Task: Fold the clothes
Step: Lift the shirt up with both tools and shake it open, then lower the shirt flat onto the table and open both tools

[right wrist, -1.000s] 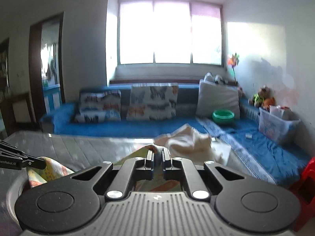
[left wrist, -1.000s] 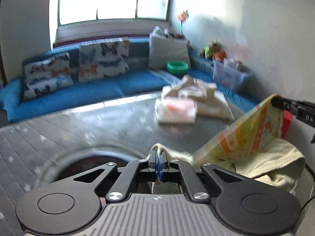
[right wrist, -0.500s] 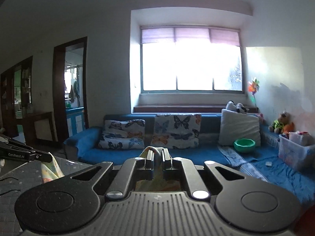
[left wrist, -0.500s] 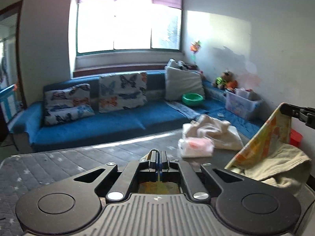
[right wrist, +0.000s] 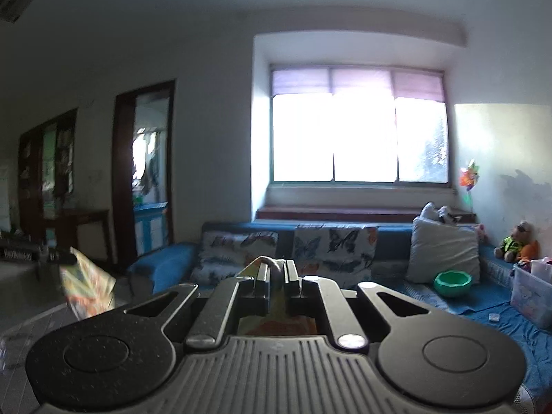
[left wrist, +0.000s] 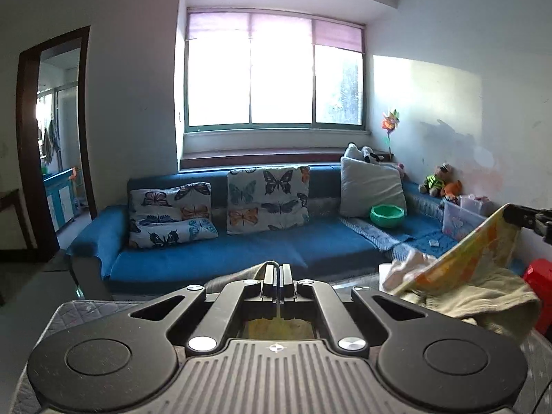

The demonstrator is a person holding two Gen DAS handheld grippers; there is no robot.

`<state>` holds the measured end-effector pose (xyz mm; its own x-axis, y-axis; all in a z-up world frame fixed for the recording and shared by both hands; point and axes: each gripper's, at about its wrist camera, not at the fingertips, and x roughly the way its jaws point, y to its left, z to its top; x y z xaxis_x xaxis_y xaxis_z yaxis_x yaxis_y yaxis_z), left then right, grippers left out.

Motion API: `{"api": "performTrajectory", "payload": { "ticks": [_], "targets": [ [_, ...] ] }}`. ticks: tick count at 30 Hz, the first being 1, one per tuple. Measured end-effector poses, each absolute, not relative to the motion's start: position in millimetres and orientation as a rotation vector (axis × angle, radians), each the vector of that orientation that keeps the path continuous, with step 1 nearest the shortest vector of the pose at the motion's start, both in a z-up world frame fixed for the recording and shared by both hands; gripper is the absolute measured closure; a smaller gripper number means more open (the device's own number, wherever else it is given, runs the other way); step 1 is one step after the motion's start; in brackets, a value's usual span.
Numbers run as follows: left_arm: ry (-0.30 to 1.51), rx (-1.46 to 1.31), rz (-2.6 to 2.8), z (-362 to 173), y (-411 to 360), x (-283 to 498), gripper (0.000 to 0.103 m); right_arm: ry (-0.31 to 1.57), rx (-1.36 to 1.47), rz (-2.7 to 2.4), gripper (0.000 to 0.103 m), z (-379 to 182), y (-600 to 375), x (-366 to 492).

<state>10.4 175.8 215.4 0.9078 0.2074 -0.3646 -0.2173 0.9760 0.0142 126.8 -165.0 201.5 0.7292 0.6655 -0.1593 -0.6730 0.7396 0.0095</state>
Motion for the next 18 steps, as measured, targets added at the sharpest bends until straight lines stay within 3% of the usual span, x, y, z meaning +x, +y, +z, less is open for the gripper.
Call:
{"api": "performTrajectory", "payload": {
  "ticks": [16,18],
  "targets": [
    [0.867,-0.074,0.084,57,136,-90,0.101,0.654,-0.31,0.919,0.095,64,-199,37],
    [0.901,-0.068,0.071,49,134,-91,0.097,0.695,-0.342,0.923,0.092,59,-202,32]
  ]
}}
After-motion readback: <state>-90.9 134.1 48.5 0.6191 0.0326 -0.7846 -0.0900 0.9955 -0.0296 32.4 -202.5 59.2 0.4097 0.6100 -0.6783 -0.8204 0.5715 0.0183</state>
